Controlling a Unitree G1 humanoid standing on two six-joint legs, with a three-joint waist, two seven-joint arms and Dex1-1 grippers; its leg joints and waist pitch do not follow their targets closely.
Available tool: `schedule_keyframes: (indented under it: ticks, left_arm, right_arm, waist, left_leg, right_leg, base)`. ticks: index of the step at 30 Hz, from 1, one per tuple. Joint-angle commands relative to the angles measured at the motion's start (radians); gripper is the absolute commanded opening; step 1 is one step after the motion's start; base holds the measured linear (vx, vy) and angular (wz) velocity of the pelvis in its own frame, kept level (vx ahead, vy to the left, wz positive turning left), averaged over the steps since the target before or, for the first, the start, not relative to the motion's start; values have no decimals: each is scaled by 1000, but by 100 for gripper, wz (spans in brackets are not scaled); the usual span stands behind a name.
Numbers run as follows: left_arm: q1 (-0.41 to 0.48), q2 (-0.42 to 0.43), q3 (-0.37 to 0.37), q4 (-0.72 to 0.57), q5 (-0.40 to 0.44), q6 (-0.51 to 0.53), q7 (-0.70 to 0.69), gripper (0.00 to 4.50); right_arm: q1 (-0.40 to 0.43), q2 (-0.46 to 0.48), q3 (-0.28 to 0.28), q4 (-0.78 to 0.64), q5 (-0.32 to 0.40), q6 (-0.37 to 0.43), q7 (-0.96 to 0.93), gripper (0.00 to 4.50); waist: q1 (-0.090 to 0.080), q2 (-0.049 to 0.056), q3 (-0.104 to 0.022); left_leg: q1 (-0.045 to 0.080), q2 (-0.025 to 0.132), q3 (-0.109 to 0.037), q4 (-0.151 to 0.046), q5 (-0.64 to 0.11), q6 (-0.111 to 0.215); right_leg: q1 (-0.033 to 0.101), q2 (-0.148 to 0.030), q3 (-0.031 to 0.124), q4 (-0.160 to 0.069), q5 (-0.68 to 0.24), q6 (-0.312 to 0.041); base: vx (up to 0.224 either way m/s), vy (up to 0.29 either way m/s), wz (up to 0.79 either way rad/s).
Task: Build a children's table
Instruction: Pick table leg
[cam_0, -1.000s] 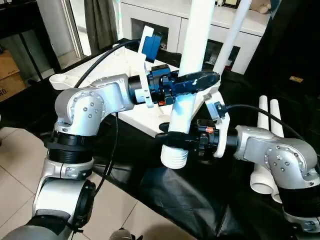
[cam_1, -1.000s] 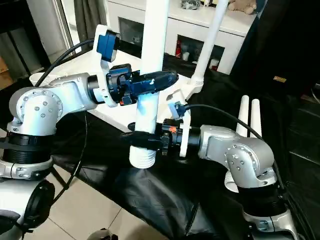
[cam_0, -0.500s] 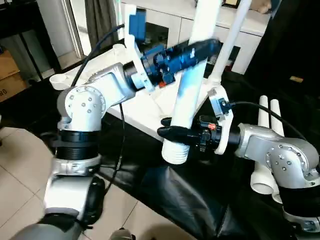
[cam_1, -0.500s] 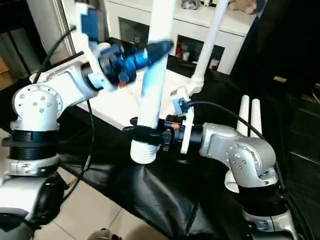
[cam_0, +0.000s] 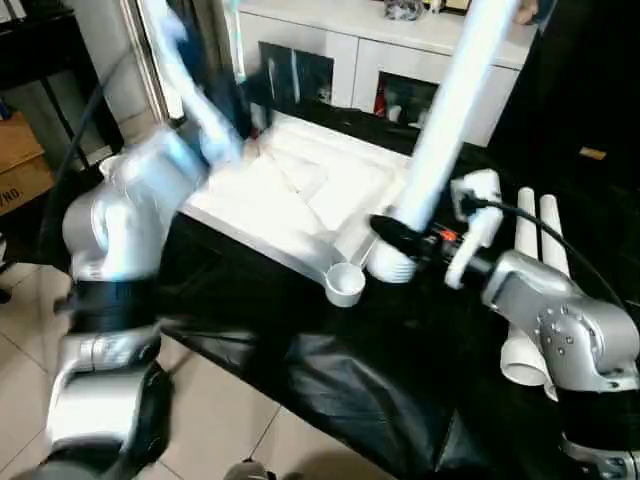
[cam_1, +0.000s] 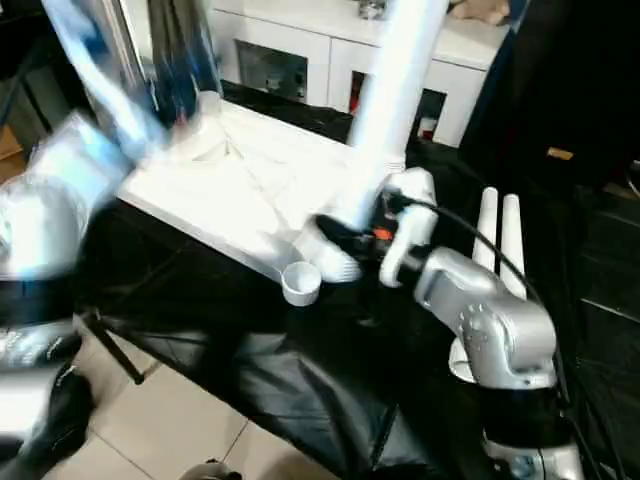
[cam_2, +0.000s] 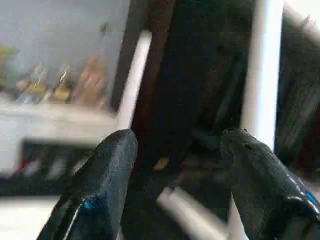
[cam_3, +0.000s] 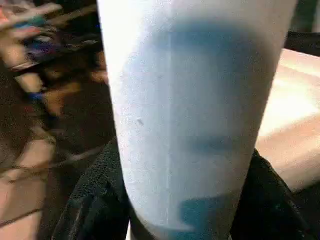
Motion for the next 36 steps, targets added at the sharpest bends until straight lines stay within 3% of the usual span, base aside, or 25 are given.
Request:
schedule_keyframes:
  ticks: [1,3,4,5,6,7,8,11,13,20,25,31,36]
  left_arm:
    - [27,53,-174,-5,111,-49,-85,306]
    - [47,84,-303,78,244,-139,-115,306]
    - [47,84,-303,78,244,-139,-115,306]
    - [42,120,-436,197,410,-260,-154,306]
    - [39,130,-477,241,460,-294,-175,306]
    - [35,134,-505,282,489,-318,-195,306]
    - [33,135,-514,301,500,-328,-206,342]
    - [13,145,-553,364,539,-350,-239,342]
    - [-7,156,-583,424,590,-401,-220,371]
    - [-94,156,-607,660,691,-555,-222,388]
    - [-130,134,-614,761,720,-612,-196,388]
    - [-180,66,-576,910,733,-686,-169,388]
    - [-206,29,-591,1004,767,-728,-164,388]
  right_arm:
    - [-3,7,-2,13,-64,-80,-52,195]
    - [-13,28,-10,46,-99,-132,-87,195]
    - [-13,28,-10,46,-99,-132,-87,195]
    - [-23,37,-7,69,-125,-159,-108,195]
    - [-25,37,-3,74,-136,-166,-112,195]
    - [-26,38,2,76,-142,-170,-114,195]
    - [-25,38,5,76,-147,-174,-115,195]
    - [-15,40,7,61,-145,-172,-114,195]
    - [-8,42,10,59,-155,-184,-114,194]
    - [4,45,6,66,-166,-204,-107,194]
    - [0,51,17,68,-164,-204,-98,194]
    - [-4,54,25,70,-166,-203,-82,194]
    - [-7,55,27,73,-167,-203,-74,194]
  waist:
    - [-10,-11,-75]
    - [-9,-6,-71]
    - [-10,-5,-72]
    - [-11,-9,-76]
    - [-14,-8,-71]
    - [-17,-8,-76]
    - [-18,-6,-77]
    - [-26,-3,-78]
    - [-28,1,-78]
    - [-25,-3,-74]
    - [-22,-4,-75]
    - [-16,-8,-77]
    - [-16,-10,-77]
  left_leg:
    - [18,31,-11,-73,-201,-58]
    - [17,29,-9,-76,-200,-53]
    - [20,30,-9,-75,-202,-57]
    - [14,30,-9,-74,-175,-58]
    - [12,25,-10,-77,-184,-46]
    - [11,24,-10,-77,-177,-54]
    - [14,26,-10,-75,-174,-57]
    - [12,29,-10,-73,-163,-53]
    - [15,30,-8,-71,-171,-46]
    - [17,28,-9,-73,-202,-42]
    - [18,32,-9,-72,-203,-41]
    - [16,32,-9,-70,-184,-26]
    - [13,31,-10,-69,-168,-14]
  right_leg:
    - [45,-72,45,-80,-274,-72]
    - [38,-75,49,-81,-311,-58]
    - [38,-76,50,-78,-312,-56]
    - [48,-77,50,-71,-270,-68]
    - [42,-72,51,-83,-297,-32]
    - [48,-76,51,-80,-295,-24]
    - [47,-79,52,-76,-283,-30]
    - [49,-80,51,-67,-206,-88]
    - [49,-79,51,-63,-172,-124]
    - [48,-82,51,-76,-244,-110]
    - [49,-86,52,-69,-217,-140]
    - [53,-90,51,-68,-206,-147]
    - [56,-90,51,-69,-197,-145]
  base:
    - [0,0,0]
    - [0,0,0]
    - [0,0,0]
    - [0,0,0]
    - [0,0,0]
    - [0,0,0]
    - [0,0,0]
    - [0,0,0]
    - [0,0,0]
    - [0,0,0]
    - [0,0,0]
    - [0,0,0]
    - [0,0,0]
